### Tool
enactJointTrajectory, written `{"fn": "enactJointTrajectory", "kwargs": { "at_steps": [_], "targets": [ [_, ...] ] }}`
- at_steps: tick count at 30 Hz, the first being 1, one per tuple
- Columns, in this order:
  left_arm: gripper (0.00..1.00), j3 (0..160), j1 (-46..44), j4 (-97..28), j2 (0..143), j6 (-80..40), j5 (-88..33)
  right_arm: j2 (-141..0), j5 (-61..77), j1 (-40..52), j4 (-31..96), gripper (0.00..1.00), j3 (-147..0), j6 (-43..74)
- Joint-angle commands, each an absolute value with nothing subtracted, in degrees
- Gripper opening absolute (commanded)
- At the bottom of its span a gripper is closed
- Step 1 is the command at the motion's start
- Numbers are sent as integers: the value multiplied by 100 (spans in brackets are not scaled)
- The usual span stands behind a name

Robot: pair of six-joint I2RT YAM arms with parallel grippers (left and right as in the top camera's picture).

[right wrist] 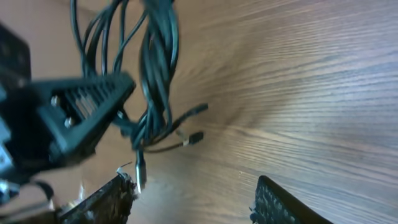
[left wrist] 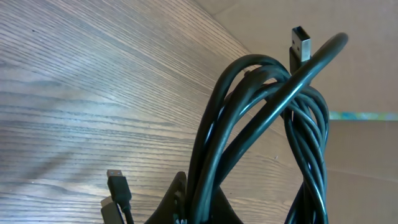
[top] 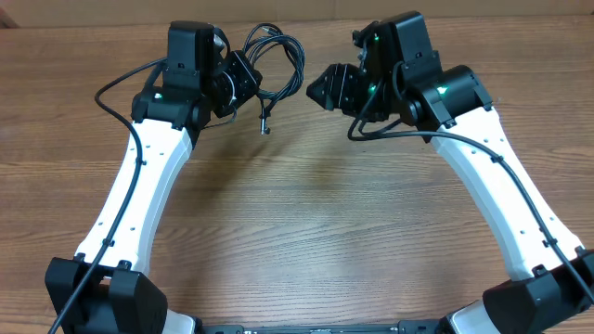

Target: Untangle cables

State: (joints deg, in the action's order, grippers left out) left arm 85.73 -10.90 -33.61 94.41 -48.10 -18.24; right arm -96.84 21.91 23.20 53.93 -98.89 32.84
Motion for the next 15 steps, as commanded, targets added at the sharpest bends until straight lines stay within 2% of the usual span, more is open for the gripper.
{"fn": "enactJointTrajectory", "kwargs": {
  "at_steps": [1, 8, 10, 11, 14, 15],
  "targets": [
    [4, 8650, -1098, -3395, 9330, -4534, -2276, -10033, 2257, 2327, 5144, 57, -10047, 3924],
    [4, 8650, -1214, -3988, 9332, -3793, -2357, -10304, 2252, 2434, 4886, 56, -10044, 4069],
    [4, 8650, -1214, -3977, 9332, -3756, -2477, -10333, 2209, 2434, 4895, 52, -10044, 4069],
    [4, 8650, -1214, -3948, 9332, -3592, -2681, -10366, 2093, 2434, 4954, 46, -10044, 4066],
    [4, 8652, -1201, -3673, 9319, -2587, -3741, -10392, 1765, 2432, 5054, 19, -9867, 4069],
    [4, 8652, -1175, -3612, 9301, -2248, -4141, -10392, 1682, 2432, 5120, 16, -9815, 4069]
  ]
}}
